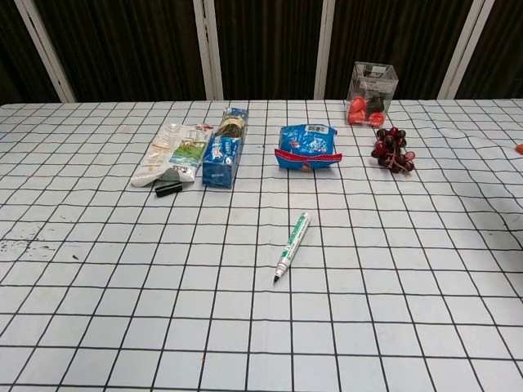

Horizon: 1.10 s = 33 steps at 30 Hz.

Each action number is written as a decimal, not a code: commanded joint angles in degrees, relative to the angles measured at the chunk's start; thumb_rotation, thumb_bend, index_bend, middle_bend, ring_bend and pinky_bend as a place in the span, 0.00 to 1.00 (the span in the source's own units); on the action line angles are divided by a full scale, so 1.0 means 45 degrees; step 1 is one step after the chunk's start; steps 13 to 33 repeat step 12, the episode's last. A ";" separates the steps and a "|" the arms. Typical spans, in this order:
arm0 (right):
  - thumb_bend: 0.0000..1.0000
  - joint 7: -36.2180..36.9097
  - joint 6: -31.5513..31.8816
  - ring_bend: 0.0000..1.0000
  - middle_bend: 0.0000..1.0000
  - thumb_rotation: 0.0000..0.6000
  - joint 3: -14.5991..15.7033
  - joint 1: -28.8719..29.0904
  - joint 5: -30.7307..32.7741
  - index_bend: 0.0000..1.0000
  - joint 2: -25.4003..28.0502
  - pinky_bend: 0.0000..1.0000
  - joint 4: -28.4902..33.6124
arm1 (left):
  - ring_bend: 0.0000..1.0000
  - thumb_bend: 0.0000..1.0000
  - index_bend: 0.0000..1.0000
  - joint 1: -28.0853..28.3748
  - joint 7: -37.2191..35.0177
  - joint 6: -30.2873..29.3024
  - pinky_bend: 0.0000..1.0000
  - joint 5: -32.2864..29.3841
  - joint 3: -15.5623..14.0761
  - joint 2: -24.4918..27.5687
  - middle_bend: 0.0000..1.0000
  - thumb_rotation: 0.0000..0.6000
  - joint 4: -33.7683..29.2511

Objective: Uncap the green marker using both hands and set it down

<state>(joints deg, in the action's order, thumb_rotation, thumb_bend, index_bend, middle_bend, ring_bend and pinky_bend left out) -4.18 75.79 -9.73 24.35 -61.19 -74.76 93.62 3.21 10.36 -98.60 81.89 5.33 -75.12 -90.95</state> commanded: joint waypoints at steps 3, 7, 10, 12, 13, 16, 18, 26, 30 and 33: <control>0.28 0.0238 0.1460 0.06 0.01 1.00 0.0629 -0.1348 -0.0987 0.14 0.0231 0.00 -0.1642 | 0.00 0.48 0.13 -0.0623 -0.1384 0.0039 0.03 -0.0780 0.0126 0.0635 0.09 1.00 0.0330; 0.28 0.0429 0.1718 0.06 0.01 1.00 0.0796 -0.1730 -0.1398 0.14 0.0405 0.00 -0.1944 | 0.00 0.48 0.13 -0.0723 -0.1975 0.0275 0.03 -0.1030 0.0249 0.0831 0.08 1.00 0.0385; 0.28 0.0616 0.1826 0.06 0.01 1.00 0.0892 -0.1949 -0.1689 0.14 0.0540 0.00 -0.1970 | 0.00 0.48 0.13 -0.0724 -0.2270 0.0441 0.03 -0.1173 0.0378 0.0914 0.07 1.00 0.0413; 0.28 0.0687 0.1906 0.06 0.01 1.00 0.0921 -0.2090 -0.1886 0.14 0.0654 0.00 -0.1923 | 0.00 0.48 0.13 -0.0690 -0.2411 0.0514 0.03 -0.1183 0.0487 0.0968 0.08 1.00 0.0431; 0.28 0.0687 0.1906 0.06 0.01 1.00 0.0921 -0.2090 -0.1886 0.14 0.0654 0.00 -0.1923 | 0.00 0.48 0.13 -0.0690 -0.2411 0.0514 0.03 -0.1183 0.0487 0.0968 0.08 1.00 0.0431; 0.28 0.0687 0.1906 0.06 0.01 1.00 0.0921 -0.2090 -0.1886 0.14 0.0654 0.00 -0.1923 | 0.00 0.48 0.13 -0.0690 -0.2411 0.0514 0.03 -0.1183 0.0487 0.0968 0.08 1.00 0.0431; 0.28 0.0687 0.1906 0.06 0.01 1.00 0.0921 -0.2090 -0.1886 0.14 0.0654 0.00 -0.1923 | 0.00 0.48 0.13 -0.0690 -0.2411 0.0514 0.03 -0.1183 0.0487 0.0968 0.08 1.00 0.0431; 0.28 0.0687 0.1906 0.06 0.01 1.00 0.0921 -0.2090 -0.1886 0.14 0.0654 0.00 -0.1923 | 0.00 0.48 0.13 -0.0690 -0.2411 0.0514 0.03 -0.1183 0.0487 0.0968 0.08 1.00 0.0431; 0.28 0.0687 0.1906 0.06 0.01 1.00 0.0921 -0.2090 -0.1886 0.14 0.0654 0.00 -0.1923 | 0.00 0.48 0.13 -0.0690 -0.2411 0.0514 0.03 -0.1183 0.0487 0.0968 0.08 1.00 0.0431; 0.28 0.0687 0.1906 0.06 0.01 1.00 0.0921 -0.2090 -0.1886 0.14 0.0654 0.00 -0.1923 | 0.00 0.48 0.13 -0.0690 -0.2411 0.0514 0.03 -0.1183 0.0487 0.0968 0.08 1.00 0.0431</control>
